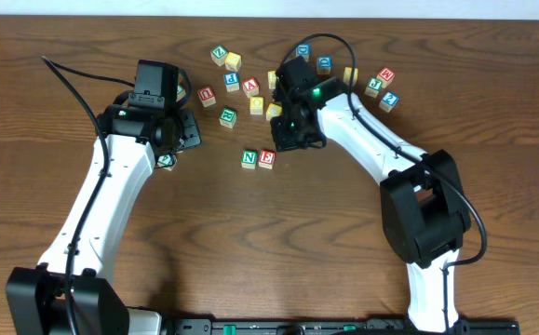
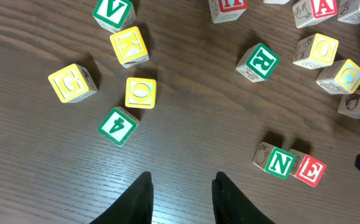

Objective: Spell out NEURIPS

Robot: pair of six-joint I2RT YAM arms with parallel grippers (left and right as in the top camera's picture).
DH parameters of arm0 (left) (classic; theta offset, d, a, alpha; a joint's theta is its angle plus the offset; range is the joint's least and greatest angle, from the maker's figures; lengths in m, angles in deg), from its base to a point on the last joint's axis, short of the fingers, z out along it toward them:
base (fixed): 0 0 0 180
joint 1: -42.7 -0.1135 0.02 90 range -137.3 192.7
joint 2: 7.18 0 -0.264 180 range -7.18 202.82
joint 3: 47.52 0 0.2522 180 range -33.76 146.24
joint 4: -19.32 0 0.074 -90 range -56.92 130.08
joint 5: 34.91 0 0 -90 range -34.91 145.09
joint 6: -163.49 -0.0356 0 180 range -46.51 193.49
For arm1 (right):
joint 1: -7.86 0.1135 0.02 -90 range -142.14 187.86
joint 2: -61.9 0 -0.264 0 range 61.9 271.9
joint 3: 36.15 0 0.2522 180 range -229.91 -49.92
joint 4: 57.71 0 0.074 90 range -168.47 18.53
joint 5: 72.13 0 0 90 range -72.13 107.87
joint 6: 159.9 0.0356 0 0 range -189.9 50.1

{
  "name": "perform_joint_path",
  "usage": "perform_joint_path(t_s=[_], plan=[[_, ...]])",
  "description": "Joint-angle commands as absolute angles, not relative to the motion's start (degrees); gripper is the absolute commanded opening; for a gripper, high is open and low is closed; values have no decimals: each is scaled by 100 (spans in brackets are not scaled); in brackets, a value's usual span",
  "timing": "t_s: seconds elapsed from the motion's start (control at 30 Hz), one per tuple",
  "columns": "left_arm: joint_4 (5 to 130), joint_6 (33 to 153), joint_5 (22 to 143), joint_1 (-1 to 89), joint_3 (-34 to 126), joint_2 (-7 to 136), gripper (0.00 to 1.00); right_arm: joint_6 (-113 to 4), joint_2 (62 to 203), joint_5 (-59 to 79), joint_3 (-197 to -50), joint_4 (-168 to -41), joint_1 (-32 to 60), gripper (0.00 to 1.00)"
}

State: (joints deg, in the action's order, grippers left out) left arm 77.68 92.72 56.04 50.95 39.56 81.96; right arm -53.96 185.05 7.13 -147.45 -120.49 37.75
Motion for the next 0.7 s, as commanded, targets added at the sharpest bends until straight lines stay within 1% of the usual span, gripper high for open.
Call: perform_joint_path(t_s=[0.0,0.43,0.67], plan=[[7786,9158,5567,5071,3921,8198,31,-5363,18602,944,-14819,-11963,3987,1],[7805,9158,5567,5069,3921,8198,31,-5359,18916,1193,-14763,-11813,4177,2],[7803,9158,5567,5069,3921,8198,31,-5363,18890,1021,-14780,-11917,4175,1]])
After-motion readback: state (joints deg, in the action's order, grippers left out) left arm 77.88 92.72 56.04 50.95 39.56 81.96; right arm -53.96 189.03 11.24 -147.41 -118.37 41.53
